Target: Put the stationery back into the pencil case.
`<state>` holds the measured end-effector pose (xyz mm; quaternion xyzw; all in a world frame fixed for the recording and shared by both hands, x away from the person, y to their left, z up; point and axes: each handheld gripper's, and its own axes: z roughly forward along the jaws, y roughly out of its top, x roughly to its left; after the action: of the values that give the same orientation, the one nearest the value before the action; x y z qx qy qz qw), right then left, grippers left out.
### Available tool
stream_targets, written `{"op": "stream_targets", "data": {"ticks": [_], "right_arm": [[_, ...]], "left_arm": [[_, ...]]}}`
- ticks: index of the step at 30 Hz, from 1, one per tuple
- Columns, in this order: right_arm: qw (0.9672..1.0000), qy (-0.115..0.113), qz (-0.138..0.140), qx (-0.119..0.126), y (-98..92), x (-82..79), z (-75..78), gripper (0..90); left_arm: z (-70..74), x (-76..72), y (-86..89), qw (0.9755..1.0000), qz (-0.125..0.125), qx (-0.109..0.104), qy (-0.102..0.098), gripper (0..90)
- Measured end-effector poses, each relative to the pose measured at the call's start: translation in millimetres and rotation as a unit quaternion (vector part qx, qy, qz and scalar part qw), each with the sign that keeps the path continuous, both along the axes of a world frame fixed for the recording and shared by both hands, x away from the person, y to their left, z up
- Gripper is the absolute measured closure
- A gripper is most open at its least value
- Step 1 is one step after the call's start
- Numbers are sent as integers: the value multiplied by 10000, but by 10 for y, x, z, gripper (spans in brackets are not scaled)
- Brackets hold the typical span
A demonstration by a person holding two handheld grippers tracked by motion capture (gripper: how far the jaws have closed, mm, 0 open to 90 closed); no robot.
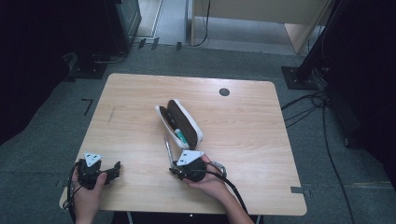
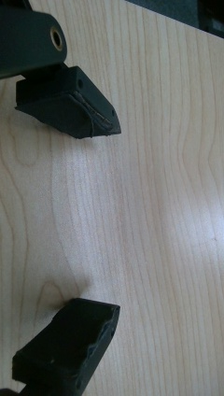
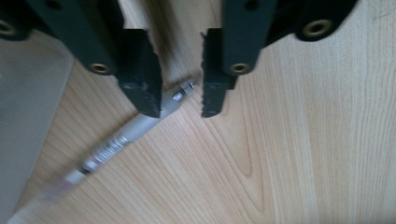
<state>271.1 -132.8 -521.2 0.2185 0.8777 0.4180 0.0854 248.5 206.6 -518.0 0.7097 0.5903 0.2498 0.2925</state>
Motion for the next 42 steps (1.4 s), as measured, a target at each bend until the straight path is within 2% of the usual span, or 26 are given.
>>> {"op": "stream_targets", "data": {"ticks": [4,7,11,15,19,24,28,30,42], "right_arm": [[9997,1,-262,-12,36,-47,4,701],[9986,67,-534,25,77,-80,5,602],[9946,176,-1006,184,148,-96,3,561],[9896,114,-1430,98,205,-92,0,614],[9871,-23,-1601,-8,243,-114,-1,687],[9858,-31,-1681,-7,245,-137,2,805],[9865,-25,-1639,-9,233,-153,6,809],[9866,-52,-1628,91,217,-165,18,810],[9870,-366,-1497,458,104,-269,331,812]], "left_arm": [[0,0,0,10000,-1,0,1,123],[0,0,0,10000,-2,0,2,123],[0,0,0,10000,-1,0,0,123],[0,0,0,10000,-1,1,1,123],[0,0,0,10000,-1,-1,1,123],[0,0,0,10000,-3,-1,1,123],[0,0,0,10000,-2,-2,2,123],[0,0,0,10000,0,0,0,123],[0,0,0,10000,-2,1,1,123]]}}
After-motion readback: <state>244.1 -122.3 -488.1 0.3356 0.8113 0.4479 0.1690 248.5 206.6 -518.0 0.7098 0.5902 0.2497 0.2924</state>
